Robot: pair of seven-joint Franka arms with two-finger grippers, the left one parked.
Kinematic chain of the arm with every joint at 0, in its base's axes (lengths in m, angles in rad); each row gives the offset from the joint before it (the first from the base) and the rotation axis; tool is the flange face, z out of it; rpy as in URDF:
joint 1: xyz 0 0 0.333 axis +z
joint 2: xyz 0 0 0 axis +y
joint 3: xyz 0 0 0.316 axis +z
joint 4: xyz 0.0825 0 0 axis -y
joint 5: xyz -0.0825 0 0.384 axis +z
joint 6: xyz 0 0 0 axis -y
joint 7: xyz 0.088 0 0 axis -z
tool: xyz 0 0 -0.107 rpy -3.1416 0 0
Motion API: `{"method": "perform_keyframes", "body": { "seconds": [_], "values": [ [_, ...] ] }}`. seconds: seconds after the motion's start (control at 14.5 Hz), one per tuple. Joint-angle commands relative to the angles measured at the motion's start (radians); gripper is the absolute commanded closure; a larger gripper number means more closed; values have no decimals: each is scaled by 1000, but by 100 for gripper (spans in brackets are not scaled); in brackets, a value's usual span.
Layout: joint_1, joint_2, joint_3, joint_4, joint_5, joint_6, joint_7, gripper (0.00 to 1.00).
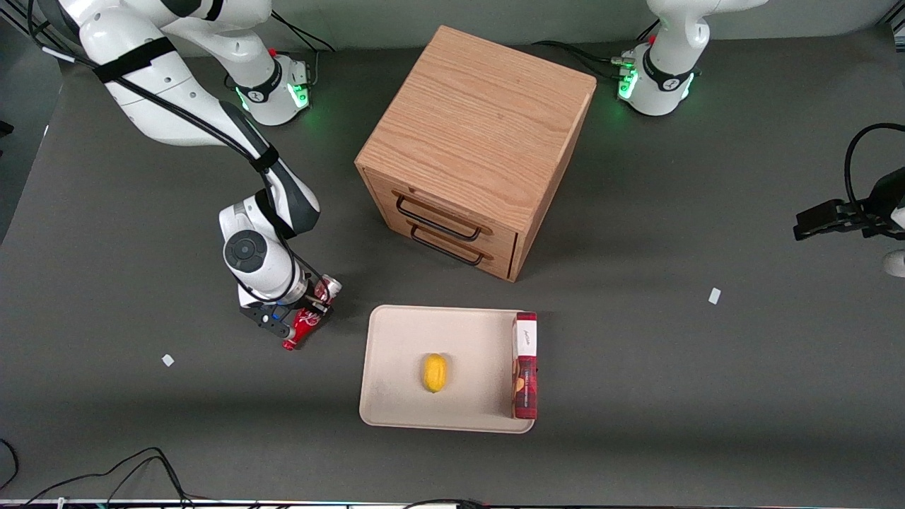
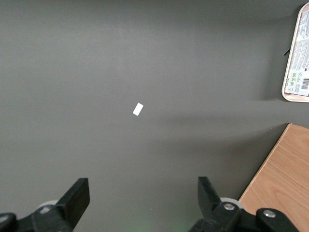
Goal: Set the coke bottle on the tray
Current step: 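Close the right gripper around the bottle's body, then lift the bottle and tilt it upright in the right gripper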
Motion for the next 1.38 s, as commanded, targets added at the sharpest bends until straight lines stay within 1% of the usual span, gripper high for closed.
{"method": "perform_keyframes", "body": {
  "seconds": [0.0, 0.14, 0.21, 0.28, 0.41, 0.55, 0.69, 0.83, 0.9, 0.97, 1.1, 1.31],
  "values": [
    [0, -2, -1, 14, -37, 5, 40, 100],
    [-9, -37, -1, 22, -36, -12, 26, 100],
    [-11, -72, 2, 25, -36, -48, 20, 100],
    [-12, -104, 4, 42, -34, -115, 9, 100],
    [-21, -126, 33, 143, -4, -322, -18, 100],
    [-73, -149, 100, 227, 50, -453, -52, 100],
    [-157, -186, 192, 281, 85, -548, -72, 100],
    [-237, -193, 292, 358, 87, -665, -72, 100],
    [-268, -192, 330, 405, 87, -714, -77, 100],
    [-283, -192, 349, 451, 87, -752, -95, 100],
    [-276, -190, 351, 539, 87, -835, -121, 100],
    [-268, -140, 351, 707, 82, -950, -169, 100]
  ]
}}
